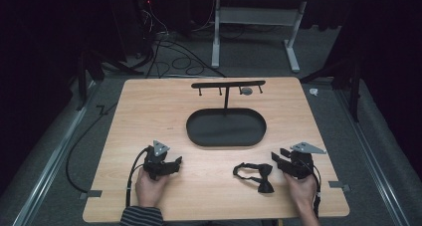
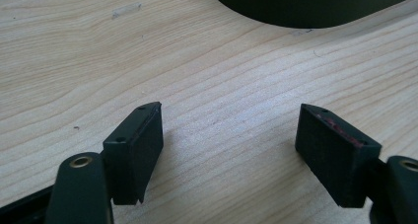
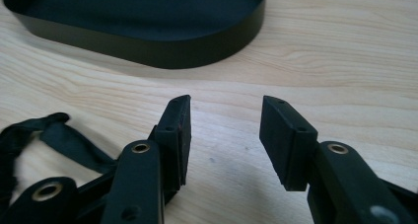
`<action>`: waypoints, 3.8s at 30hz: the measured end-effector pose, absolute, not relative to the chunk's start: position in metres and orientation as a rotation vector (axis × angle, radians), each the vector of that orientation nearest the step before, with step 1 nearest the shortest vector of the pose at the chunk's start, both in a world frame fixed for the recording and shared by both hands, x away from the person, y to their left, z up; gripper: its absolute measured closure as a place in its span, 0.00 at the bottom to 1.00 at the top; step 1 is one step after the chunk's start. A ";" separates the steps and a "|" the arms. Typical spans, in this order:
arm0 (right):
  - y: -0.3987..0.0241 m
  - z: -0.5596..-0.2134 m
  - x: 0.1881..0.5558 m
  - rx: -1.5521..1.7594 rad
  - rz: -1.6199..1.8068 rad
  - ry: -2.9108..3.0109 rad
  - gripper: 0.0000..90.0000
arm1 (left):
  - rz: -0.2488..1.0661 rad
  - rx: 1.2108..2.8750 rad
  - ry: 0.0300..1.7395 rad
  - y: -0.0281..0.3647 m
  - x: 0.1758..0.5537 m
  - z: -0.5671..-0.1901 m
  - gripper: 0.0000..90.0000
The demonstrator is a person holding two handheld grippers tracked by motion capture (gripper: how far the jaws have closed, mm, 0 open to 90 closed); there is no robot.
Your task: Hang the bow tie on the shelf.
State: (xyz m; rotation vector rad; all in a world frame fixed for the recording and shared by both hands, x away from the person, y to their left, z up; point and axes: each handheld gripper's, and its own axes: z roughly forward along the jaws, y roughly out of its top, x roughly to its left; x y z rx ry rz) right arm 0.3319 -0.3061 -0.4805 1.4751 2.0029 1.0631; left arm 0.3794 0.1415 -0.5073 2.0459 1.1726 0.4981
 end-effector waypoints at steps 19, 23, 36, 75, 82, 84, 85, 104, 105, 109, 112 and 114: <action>-0.272 -0.469 0.319 1.331 1.195 2.158 0.66 | 0.499 2.046 1.172 0.142 0.379 -0.507 0.30; -0.264 -0.469 0.319 1.301 1.203 2.195 0.66 | 0.499 2.047 1.172 0.142 0.379 -0.507 0.30; -0.242 -0.473 0.327 1.247 1.203 2.279 0.67 | 0.499 2.047 1.172 0.142 0.379 -0.507 0.30; -0.226 -0.497 0.339 1.170 1.055 2.438 0.91 | 0.498 2.049 1.172 0.142 0.379 -0.507 0.30; -0.229 -0.488 0.337 1.148 1.086 2.412 0.93 | 0.498 2.047 1.172 0.142 0.379 -0.507 0.30; -0.230 -0.483 0.336 1.144 1.102 2.397 0.93 | 0.498 2.047 1.172 0.142 0.380 -0.507 0.30; -0.230 -0.483 0.336 1.144 1.102 2.397 0.93 | 0.498 2.047 1.172 0.142 0.380 -0.507 0.30; -0.241 -0.443 0.332 1.097 1.194 2.279 0.93 | 0.497 2.048 1.172 0.142 0.380 -0.507 0.30; -0.241 -0.441 0.332 1.102 1.201 2.274 0.93 | 0.497 2.048 1.172 0.142 0.380 -0.507 0.30; -0.244 -0.432 0.334 1.085 1.221 2.251 0.93 | 0.498 2.046 1.172 0.142 0.380 -0.507 0.30; -0.245 -0.427 0.335 1.087 1.227 2.240 0.93 | 0.498 2.046 1.172 0.142 0.380 -0.507 0.30; -0.245 -0.423 0.336 1.080 1.230 2.231 0.93 | 0.498 2.046 1.172 0.142 0.380 -0.507 0.30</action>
